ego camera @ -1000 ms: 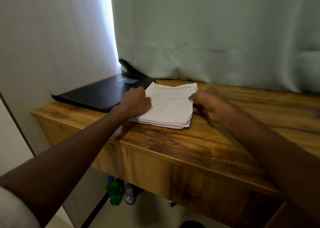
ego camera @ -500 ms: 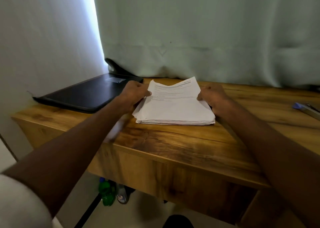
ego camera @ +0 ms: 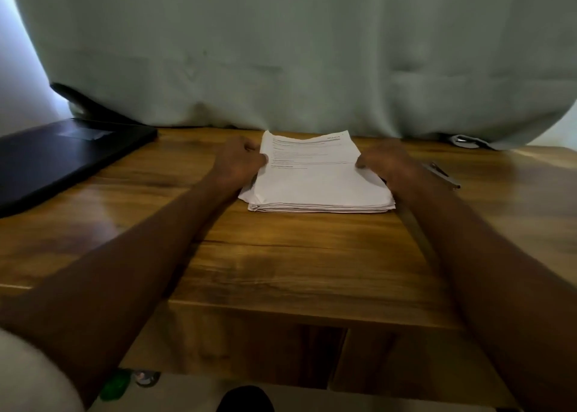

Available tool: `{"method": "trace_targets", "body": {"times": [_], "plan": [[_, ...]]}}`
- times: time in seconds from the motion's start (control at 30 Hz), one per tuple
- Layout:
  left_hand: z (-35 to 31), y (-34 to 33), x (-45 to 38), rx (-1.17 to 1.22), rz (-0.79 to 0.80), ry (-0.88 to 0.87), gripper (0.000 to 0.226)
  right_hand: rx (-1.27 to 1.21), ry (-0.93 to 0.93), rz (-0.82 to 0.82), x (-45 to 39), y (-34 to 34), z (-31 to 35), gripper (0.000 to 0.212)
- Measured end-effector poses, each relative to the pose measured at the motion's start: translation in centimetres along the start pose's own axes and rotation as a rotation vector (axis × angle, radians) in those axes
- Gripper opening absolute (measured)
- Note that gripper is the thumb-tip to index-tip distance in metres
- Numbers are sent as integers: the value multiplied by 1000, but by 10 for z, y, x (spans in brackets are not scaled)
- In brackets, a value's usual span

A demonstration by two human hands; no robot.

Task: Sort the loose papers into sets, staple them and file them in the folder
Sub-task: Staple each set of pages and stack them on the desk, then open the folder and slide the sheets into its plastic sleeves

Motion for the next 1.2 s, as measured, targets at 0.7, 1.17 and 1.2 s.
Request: {"method": "trace_targets", "body": {"times": [0.7,1.17,1.2], "plan": [[0,-1,16,445,290,379,56,-654,-325,311,19,-24,7,40],[19,116,35,-267,-158,-489,36,-56,658,-382,97,-6,92,29],[28,143,36,-325,-215,-518,32,-92,705,-372,114,-15,108,27]]}}
Point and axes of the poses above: each hand's wrist, its own x-axis away from the middle knuckle, its own y-axis out of the back of the hand, z = x × y, the point moved 4 cm from there along -x, towards the middle knuckle, and after that the axes turned 13 degrees about -z, right-handed, at the moved point
